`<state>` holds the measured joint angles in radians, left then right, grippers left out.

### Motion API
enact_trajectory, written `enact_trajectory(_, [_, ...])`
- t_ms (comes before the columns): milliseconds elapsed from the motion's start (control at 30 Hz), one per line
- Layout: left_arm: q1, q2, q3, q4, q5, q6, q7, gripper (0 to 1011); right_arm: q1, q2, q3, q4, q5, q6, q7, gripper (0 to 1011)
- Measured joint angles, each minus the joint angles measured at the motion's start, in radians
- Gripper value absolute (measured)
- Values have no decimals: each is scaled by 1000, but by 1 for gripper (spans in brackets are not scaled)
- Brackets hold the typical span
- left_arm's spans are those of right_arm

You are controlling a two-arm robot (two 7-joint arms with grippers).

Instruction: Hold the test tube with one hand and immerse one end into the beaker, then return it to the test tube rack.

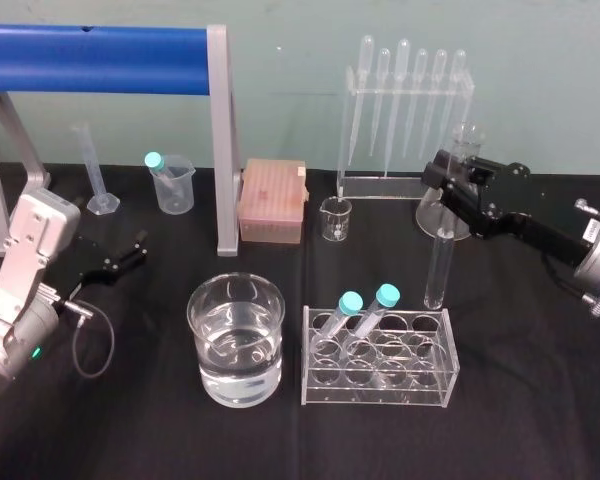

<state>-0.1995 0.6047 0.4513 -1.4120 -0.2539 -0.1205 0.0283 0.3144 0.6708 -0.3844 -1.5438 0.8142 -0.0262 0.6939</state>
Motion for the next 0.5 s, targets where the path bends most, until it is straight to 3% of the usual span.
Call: enact_trajectory(500, [0,0,0,0,0,0,0,1000,-1,3,-20,3,-7,30,-4,225])
